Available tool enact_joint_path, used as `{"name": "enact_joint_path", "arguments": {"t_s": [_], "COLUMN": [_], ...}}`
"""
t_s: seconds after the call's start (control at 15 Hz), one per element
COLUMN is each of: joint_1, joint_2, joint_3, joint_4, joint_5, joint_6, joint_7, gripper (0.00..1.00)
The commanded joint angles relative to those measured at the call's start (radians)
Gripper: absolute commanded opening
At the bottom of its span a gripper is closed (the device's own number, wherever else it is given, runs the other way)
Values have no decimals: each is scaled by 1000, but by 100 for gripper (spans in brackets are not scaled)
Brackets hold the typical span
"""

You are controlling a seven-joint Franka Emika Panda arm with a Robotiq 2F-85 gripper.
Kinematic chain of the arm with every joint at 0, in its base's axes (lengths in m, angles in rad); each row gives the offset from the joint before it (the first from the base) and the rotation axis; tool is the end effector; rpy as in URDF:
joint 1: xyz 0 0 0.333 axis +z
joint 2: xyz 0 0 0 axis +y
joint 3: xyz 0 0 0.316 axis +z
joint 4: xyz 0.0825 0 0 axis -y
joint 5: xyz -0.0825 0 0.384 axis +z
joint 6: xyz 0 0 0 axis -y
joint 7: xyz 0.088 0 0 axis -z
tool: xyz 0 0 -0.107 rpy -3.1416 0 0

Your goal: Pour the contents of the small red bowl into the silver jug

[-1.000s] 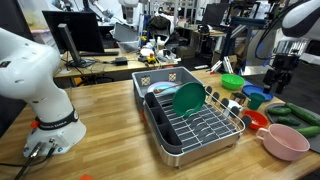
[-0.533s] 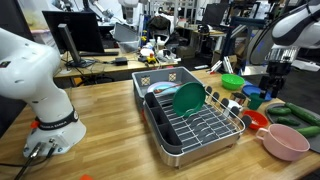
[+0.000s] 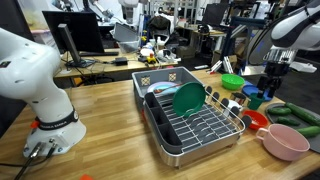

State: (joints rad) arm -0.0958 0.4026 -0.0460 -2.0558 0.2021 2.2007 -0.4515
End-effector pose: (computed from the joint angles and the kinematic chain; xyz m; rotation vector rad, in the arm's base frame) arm 0.5598 -0.0729 0.2203 -2.9179 -0.2497 0.3043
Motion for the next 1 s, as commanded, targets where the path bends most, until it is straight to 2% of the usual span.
{"name": "enact_joint_path", "arguments": {"t_s": [0.0, 0.27, 0.93], "joint_1": [-36, -49, -67], "joint_2": [51, 124, 232], "joint_3": [28, 47, 82], "joint_4": [15, 36, 58], "joint_5": [-32, -63, -115], "joint_6": [63, 111, 127], "joint_7": [-38, -50, -53], "gripper": [100, 100, 100]}}
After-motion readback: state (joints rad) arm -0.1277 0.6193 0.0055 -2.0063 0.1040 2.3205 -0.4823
